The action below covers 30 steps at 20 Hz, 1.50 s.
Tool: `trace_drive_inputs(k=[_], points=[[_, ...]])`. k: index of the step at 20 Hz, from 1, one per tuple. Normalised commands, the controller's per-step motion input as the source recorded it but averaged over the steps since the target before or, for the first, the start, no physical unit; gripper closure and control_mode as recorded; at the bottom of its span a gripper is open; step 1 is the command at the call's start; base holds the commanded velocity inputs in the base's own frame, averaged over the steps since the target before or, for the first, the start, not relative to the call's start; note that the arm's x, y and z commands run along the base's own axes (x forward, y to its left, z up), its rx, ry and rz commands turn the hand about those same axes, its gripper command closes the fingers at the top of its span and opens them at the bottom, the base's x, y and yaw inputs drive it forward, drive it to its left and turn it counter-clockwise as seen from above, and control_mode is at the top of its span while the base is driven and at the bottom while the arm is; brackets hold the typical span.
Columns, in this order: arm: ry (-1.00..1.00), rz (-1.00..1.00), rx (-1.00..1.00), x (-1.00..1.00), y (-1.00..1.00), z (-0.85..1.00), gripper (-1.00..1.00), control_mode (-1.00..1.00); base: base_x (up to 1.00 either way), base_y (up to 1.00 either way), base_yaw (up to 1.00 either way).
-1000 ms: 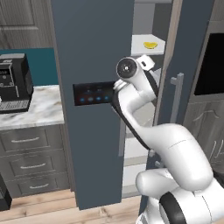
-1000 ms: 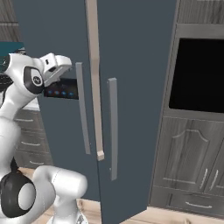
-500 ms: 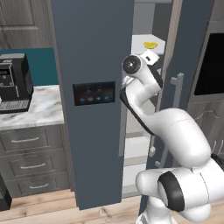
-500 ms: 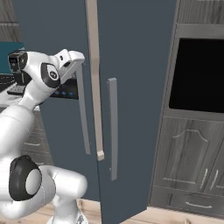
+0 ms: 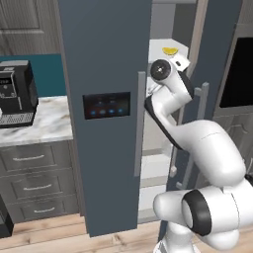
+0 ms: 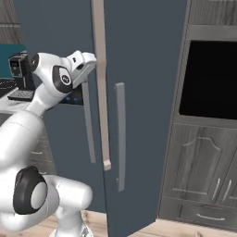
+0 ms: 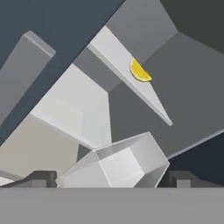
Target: There is a bowl on the dining counter. Grab a lemon wedge from the fridge and place it in the bowl. Then get the liquor bottle and glass cup from the cabinet and place them next to the bowl.
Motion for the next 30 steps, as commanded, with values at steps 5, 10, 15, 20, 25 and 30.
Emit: trace_drive_inputs(k=[5,10,15,20,25,30], points=[[0.0,-0.06,0.0,-0.22,-0.62,0.12,-1.0,-1.0,0.0,0.0,0.0],[0.01,-0.09,0.0,-0.32,-0.74,0.11,-1.0,-1.0,0.0,0.0,0.0],[0.06,-0.1,0.01,-0.3,-0.9,0.14,-1.0,-1.0,0.0,0.0,0.0],[0.1,-0.04,0.03,-0.07,-1.0,0.17,-1.0,-1.0,0.0,0.0,0.0],[0.09,0.0,0.05,0.0,-1.0,0.17,-1.0,-1.0,0.0,0.0,0.0],[0.03,0.0,0.04,-0.02,-0.99,0.08,-1.0,-1.0,0.0,0.0,0.0]])
